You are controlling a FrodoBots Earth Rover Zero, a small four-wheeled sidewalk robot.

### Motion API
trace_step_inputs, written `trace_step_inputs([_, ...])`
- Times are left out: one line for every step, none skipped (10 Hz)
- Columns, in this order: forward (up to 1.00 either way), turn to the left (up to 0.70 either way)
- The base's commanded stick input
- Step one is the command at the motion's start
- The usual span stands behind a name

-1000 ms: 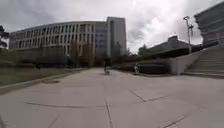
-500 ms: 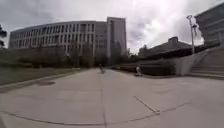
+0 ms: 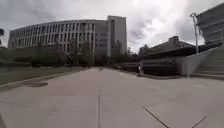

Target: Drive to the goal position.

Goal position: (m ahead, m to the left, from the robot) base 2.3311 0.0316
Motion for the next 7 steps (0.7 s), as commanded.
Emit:
trace_step_inputs([1.00,0.00])
trace_step_inputs([1.00,0.00])
trace_step_inputs([1.00,0.00])
trace_step_inputs([1.00,0.00])
trace_step_inputs([1.00,0.00])
trace_step_inputs([1.00,0.00])
trace_step_inputs([1.00,0.00])
